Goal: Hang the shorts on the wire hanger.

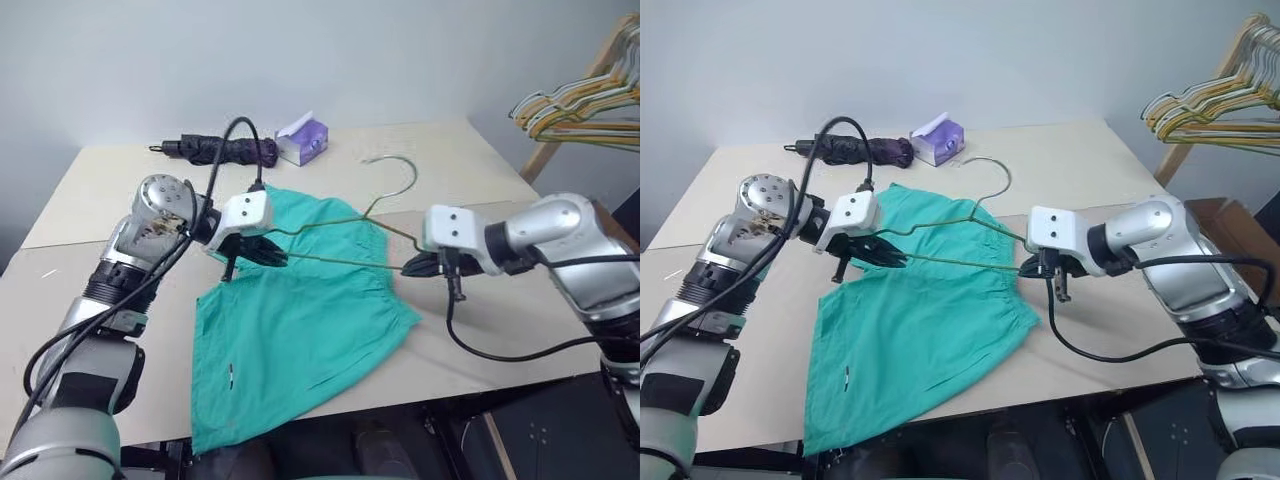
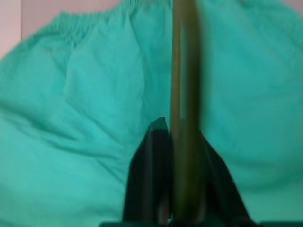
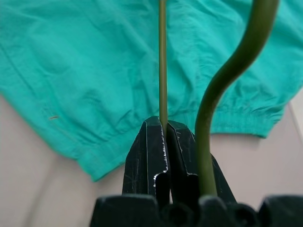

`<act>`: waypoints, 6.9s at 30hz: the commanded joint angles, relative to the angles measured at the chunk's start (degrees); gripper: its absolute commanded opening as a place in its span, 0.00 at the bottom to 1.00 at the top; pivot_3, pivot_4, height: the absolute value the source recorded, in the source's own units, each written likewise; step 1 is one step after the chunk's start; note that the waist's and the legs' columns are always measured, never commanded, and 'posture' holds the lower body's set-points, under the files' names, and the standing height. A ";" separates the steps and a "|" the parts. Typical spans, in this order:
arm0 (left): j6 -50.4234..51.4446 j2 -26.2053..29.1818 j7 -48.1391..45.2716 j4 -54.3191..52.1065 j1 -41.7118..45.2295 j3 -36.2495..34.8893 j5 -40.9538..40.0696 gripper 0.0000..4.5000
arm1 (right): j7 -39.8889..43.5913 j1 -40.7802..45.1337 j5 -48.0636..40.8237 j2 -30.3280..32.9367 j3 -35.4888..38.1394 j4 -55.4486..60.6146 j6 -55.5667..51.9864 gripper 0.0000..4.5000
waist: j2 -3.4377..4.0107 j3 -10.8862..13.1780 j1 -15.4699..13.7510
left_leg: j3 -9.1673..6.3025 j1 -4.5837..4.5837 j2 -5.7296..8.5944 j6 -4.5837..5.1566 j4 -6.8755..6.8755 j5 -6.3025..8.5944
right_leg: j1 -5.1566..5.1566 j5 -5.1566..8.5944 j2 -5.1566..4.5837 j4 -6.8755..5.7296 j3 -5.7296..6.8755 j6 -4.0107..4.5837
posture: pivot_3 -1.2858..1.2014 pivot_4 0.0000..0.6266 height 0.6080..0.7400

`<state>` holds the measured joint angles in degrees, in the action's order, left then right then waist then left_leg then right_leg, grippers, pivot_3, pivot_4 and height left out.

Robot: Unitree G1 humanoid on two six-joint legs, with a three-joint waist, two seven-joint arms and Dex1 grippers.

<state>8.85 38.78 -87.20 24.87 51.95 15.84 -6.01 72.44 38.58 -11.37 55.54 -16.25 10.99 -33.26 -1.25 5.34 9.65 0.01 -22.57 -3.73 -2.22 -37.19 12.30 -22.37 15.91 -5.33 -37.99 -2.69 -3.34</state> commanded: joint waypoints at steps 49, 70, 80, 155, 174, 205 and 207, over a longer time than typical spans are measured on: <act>22.83 4.43 10.31 -25.31 -17.58 -16.89 -23.94 1.00 | 0.59 -16.52 -24.18 5.33 14.06 -18.61 -36.48 0.00 | -0.32 0.56 -3.33 | 0.02 0.26 -0.02 0.07 -0.01 0.05 | 0.15 0.09 0.21 0.19 -0.28 -0.29 | 0.49 0.15 1.00; 21.81 5.51 12.18 -26.20 -19.03 -17.00 -23.53 1.00 | 7.93 3.07 -10.13 -1.52 -1.81 -41.46 -25.44 0.00 | -0.31 0.69 -4.34 | 0.05 0.23 -0.02 0.07 0.00 0.04 | 0.10 0.05 0.22 0.25 -0.28 -0.30 | 0.51 0.13 1.00; 20.76 6.11 12.74 -25.59 -19.29 -17.18 -23.22 1.00 | 18.52 6.88 -4.66 -2.25 -6.83 -45.73 -19.76 0.00 | -0.28 0.71 -6.32 | 0.06 0.09 -0.02 0.07 0.02 0.05 | 0.03 -0.02 0.21 0.35 -0.24 -0.20 | 0.52 0.11 1.00; -27.65 -8.70 -5.30 37.09 19.88 -5.00 4.81 0.00 | -2.82 9.81 0.73 0.97 0.31 6.56 -14.52 0.13 | -0.24 0.58 0.84 | -0.17 -0.82 -0.03 -0.31 -0.27 -0.19 | -0.85 -0.25 0.15 -0.19 -0.03 0.06 | 0.46 0.03 1.00; -17.29 -3.36 -3.64 28.14 11.66 -7.44 0.48 0.00 | -20.27 -16.28 -10.59 -0.86 26.80 11.34 -24.69 0.99 | -0.26 0.53 1.14 | -0.23 -0.72 -0.05 -0.27 -0.45 -0.17 | -0.69 -0.24 0.18 -0.31 -0.02 0.05 | 0.45 0.06 1.00; -14.53 0.90 -5.13 22.23 10.14 -3.16 -7.12 0.00 | -20.09 -24.18 -20.13 -3.60 30.03 7.60 -20.58 0.99 | -0.32 0.24 2.12 | -0.23 -0.78 -0.04 -0.16 -0.57 -0.11 | -0.68 -0.21 0.17 -0.34 -0.05 0.00 | 0.45 0.08 1.00; -14.23 0.36 -5.07 22.57 10.72 -3.87 -6.80 0.00 | -22.50 -24.42 -20.83 -7.57 28.75 7.91 -20.51 0.99 | -0.32 0.24 2.13 | -0.23 -0.77 -0.04 -0.16 -0.57 -0.11 | -0.68 -0.21 0.19 -0.34 -0.07 -0.01 | 0.45 0.08 1.00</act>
<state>-5.81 39.25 -92.28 47.49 60.74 13.99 -12.87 51.98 13.89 -30.66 49.45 12.42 16.88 -53.65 -1.57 5.57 11.79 -0.22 -23.33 -3.75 -2.38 -37.76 12.19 -23.04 15.70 -5.15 -38.33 -2.76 -3.36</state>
